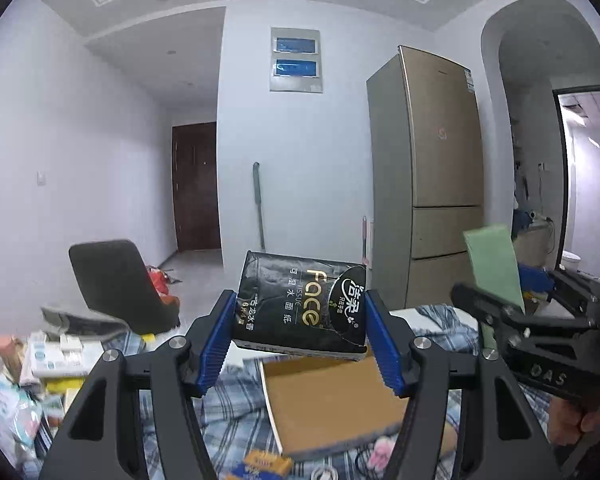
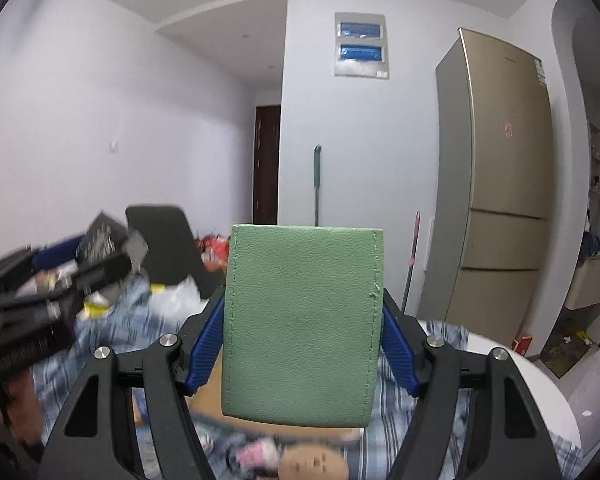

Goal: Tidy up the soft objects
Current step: 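Lower the green pad and black packet into the box and open both grippers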

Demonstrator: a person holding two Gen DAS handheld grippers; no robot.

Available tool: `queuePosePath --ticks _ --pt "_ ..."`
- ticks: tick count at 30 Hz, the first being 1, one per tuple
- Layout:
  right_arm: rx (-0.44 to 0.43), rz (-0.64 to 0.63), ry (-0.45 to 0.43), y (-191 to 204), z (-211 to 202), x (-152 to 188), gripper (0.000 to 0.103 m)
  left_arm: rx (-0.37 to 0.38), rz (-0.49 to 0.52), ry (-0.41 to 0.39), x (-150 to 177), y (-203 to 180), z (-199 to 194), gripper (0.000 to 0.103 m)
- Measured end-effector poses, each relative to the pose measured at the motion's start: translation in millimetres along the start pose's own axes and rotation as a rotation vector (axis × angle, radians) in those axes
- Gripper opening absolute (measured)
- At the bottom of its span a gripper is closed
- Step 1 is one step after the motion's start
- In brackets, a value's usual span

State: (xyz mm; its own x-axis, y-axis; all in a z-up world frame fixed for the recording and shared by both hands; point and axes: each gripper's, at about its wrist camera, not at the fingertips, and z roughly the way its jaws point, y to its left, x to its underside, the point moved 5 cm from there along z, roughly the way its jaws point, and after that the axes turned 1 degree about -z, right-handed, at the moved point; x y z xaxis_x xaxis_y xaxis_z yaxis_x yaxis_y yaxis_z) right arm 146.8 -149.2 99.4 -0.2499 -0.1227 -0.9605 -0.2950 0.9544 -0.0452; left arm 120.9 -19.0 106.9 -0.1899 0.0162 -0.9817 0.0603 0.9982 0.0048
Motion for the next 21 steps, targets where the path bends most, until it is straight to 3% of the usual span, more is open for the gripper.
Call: queuePosePath --ticks 4,9,14,21 --pt "0.005 -0.007 -0.013 -2 18 -37 0.069 -0.010 -0.025 0.001 -25 -4 17 0.065" --pt "0.025 0.043 -0.038 -21 36 -57 0.069 -0.018 -0.066 0.034 -27 -4 39 0.065" --pt "0.031 0.082 -0.008 -43 54 -39 0.069 -0.026 -0.063 0.084 -10 -3 60 0.065" --pt "-0.041 0.187 0.173 -55 99 11 0.069 -0.032 -0.074 0.271 26 -1 108 0.065"
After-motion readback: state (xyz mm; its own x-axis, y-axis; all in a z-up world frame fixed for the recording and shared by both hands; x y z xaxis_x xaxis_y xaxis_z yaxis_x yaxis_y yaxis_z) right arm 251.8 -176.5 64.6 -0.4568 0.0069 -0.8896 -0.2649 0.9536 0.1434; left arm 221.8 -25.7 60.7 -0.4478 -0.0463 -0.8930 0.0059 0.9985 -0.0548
